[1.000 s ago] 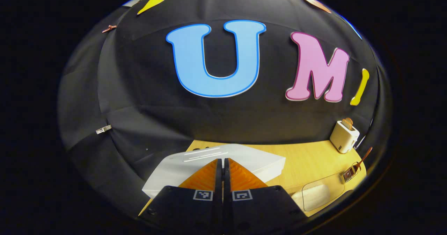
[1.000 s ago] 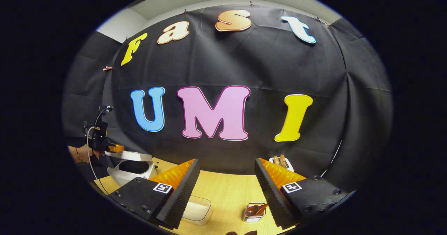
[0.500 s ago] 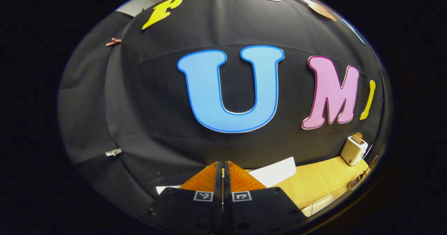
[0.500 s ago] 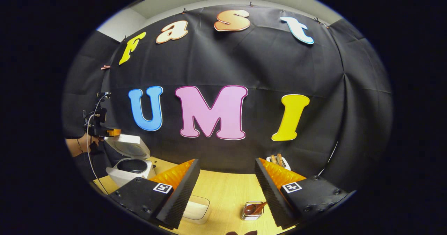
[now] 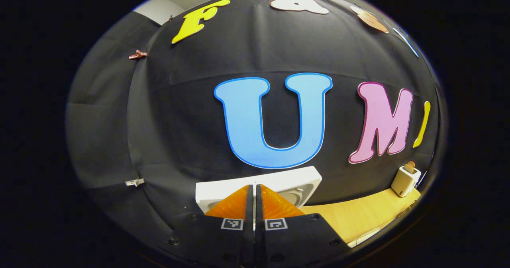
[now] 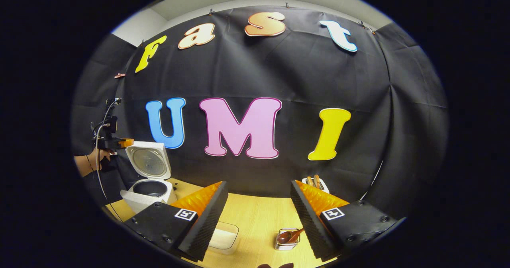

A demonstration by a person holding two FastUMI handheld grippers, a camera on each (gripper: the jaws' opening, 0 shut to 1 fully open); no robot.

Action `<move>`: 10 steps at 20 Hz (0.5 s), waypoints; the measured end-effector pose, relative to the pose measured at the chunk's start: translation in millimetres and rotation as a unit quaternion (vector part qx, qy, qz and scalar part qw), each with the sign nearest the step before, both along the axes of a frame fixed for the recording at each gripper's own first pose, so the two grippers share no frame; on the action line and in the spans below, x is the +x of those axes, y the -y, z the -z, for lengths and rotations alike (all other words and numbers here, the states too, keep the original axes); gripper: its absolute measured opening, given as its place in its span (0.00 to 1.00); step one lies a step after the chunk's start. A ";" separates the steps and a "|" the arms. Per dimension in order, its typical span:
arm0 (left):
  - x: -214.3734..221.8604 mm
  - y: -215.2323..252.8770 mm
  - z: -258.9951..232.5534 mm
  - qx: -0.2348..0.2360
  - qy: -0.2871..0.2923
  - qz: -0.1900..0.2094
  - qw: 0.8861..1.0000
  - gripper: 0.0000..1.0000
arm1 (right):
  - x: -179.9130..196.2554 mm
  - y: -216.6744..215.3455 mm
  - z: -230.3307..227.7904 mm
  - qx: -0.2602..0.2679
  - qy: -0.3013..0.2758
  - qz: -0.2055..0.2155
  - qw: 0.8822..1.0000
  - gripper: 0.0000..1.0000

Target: Close the left gripper, press the button to open the rice cooker; take a wooden spoon from the chopstick holder with the right hand, scoop a spoonful of rice and pour it into the rice cooker, then put the wooden spoon back into the chopstick holder.

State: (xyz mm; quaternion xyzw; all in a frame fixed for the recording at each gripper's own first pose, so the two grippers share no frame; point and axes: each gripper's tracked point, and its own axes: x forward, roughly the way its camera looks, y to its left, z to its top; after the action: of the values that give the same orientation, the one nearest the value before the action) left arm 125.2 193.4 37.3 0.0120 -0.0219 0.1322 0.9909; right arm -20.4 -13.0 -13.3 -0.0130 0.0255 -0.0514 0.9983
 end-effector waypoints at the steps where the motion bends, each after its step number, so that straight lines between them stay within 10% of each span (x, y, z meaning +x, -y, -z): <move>1: -1.8 3.3 1.4 -0.008 0.001 0.005 1.000 0.05 | 0.5 1.1 3.3 0.008 -0.002 0.000 1.000 0.98; 3: -11.2 10.6 6.3 -0.022 0.002 0.014 1.000 0.15 | -0.1 3.7 11.9 0.023 -0.010 0.001 1.000 0.98; 8: -35.6 35.9 11.0 -0.036 0.018 0.032 0.999 0.96 | -2.6 31.7 47.9 0.045 -0.035 0.016 0.998 0.98; 10: -44.5 44.4 13.3 -0.036 0.021 0.033 0.999 0.96 | -3.3 47.6 67.4 0.059 -0.046 0.025 0.997 0.98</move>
State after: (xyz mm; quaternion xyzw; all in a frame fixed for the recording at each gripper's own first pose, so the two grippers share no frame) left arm 80.7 149.1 24.0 -0.0274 -0.0385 0.1004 0.9938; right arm -23.6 -60.6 -80.7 0.0443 0.0748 -0.0742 0.9934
